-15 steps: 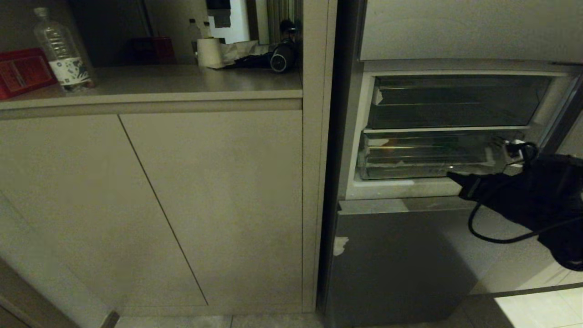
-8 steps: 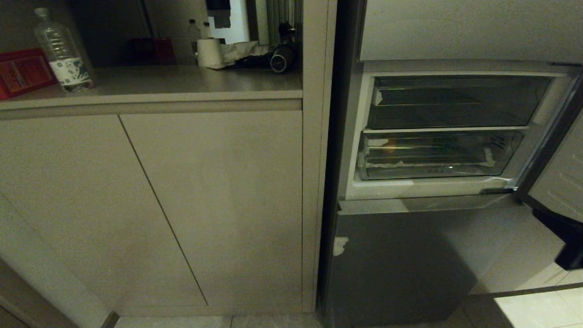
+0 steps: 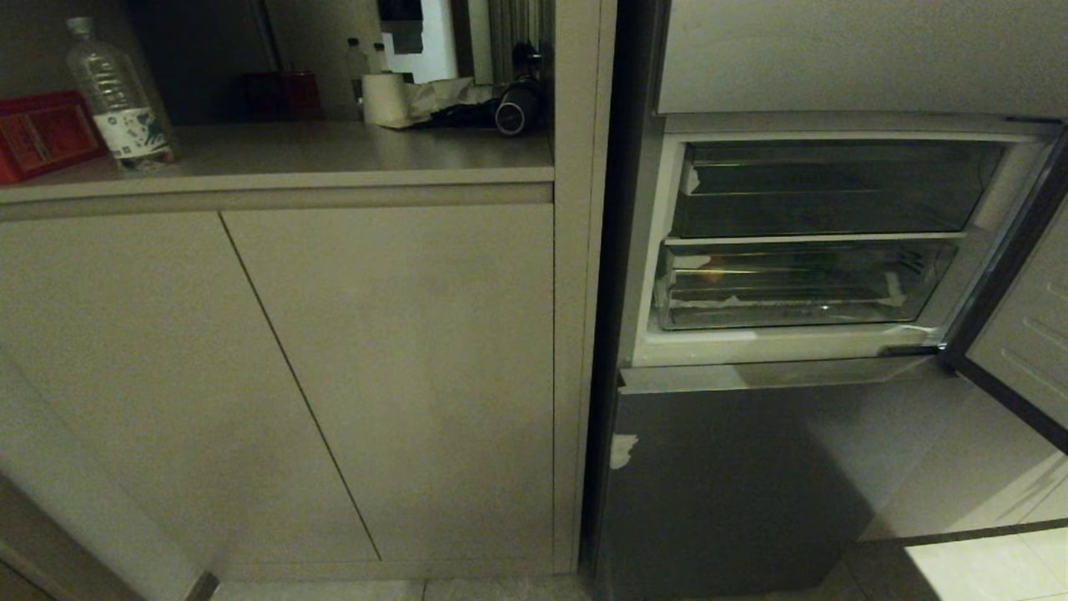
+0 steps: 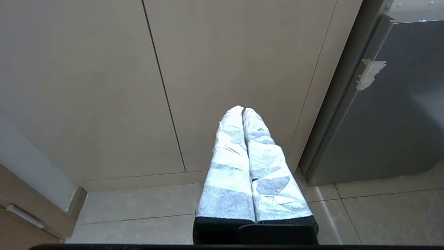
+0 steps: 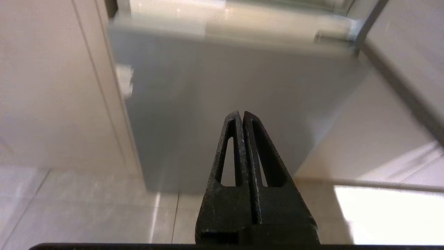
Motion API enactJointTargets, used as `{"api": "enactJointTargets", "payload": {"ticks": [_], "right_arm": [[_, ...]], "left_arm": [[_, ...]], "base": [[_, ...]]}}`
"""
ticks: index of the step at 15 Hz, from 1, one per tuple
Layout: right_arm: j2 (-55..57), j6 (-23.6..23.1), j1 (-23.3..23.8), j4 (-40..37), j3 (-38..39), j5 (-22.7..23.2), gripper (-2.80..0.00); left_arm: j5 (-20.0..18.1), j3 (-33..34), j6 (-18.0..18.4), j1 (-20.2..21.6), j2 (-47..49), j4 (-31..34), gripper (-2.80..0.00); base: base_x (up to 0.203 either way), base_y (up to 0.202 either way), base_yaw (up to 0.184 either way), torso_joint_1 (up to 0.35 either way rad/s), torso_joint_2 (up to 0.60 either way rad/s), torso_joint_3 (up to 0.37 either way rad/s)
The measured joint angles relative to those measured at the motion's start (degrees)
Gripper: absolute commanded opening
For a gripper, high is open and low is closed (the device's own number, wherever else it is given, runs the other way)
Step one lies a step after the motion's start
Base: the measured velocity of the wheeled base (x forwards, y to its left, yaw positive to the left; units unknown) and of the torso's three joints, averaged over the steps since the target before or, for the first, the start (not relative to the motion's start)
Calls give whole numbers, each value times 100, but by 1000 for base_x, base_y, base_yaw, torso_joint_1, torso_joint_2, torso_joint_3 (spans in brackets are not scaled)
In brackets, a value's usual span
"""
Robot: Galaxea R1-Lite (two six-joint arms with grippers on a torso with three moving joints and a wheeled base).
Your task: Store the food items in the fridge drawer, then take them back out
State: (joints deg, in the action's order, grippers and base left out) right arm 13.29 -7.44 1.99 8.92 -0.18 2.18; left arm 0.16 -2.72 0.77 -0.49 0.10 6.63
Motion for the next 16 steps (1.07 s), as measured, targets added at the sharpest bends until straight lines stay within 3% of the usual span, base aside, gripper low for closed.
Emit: {"api": "enactJointTargets", "payload": {"ticks": [2, 4, 11, 16], "right_arm": [[-703, 37, -71, -458, 11, -23, -280], [-1070, 80, -119, -430, 16, -38, -280], [-1336, 367, -136, -445, 18, -165, -280], [-1342, 406, -139, -433, 18, -166, -280]], "left_arm": [[0, 0, -17, 0, 0, 0, -280], [0, 0, -29, -2, 0, 1, -280], [0, 0, -30, -2, 0, 0, -280], [0, 0, -30, 0, 0, 0, -280]], "base": [[0, 0, 0, 0, 0, 0], [0, 0, 0, 0, 0, 0], [0, 0, 0, 0, 0, 0], [1, 7, -163, 3, 2, -1]]}}
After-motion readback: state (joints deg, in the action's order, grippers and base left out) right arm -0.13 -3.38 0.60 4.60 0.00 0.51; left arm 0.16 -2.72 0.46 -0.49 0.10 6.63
